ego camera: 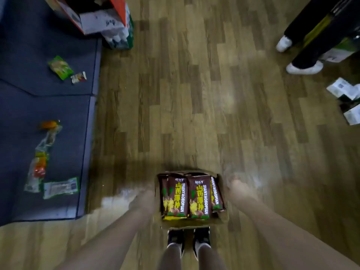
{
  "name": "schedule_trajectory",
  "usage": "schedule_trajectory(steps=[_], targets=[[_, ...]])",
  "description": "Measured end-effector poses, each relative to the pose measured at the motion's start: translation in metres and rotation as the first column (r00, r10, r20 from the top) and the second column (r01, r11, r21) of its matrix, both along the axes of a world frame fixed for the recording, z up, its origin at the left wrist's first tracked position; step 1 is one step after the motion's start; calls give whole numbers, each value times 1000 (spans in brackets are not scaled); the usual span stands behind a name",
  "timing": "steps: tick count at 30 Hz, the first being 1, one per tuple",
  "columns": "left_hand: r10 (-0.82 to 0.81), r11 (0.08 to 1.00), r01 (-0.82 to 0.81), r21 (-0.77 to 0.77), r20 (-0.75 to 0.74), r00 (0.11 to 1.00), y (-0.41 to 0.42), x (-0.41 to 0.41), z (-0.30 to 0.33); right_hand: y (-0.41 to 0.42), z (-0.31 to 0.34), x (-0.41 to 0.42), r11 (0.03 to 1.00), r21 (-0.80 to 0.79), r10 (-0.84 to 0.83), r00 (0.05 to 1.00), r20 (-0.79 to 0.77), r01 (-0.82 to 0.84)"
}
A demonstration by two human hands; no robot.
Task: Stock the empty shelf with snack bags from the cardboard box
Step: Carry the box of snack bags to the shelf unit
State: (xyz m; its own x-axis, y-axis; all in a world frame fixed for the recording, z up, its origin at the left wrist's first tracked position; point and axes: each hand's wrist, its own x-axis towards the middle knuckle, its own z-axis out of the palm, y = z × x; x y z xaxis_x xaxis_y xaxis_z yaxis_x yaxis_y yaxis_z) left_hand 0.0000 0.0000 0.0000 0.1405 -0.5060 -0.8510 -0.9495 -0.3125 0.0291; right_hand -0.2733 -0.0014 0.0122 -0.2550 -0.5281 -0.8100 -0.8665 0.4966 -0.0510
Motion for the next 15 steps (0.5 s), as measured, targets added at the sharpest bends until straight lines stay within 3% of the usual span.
schedule_trajectory(steps=[4,7,15], targets=[[111,992,-114,58,48,993,21,1,-56,17,-49,1,989,42,-139,989,-49,141],[176,980,-180,82,57,983,34,-6,-92,30,-85,1,988,58,-141,988,-68,145],[290,955,-284,-86,71,954,37,-4,-141,48,-137,-7,995,2,-99,989,-109,99]])
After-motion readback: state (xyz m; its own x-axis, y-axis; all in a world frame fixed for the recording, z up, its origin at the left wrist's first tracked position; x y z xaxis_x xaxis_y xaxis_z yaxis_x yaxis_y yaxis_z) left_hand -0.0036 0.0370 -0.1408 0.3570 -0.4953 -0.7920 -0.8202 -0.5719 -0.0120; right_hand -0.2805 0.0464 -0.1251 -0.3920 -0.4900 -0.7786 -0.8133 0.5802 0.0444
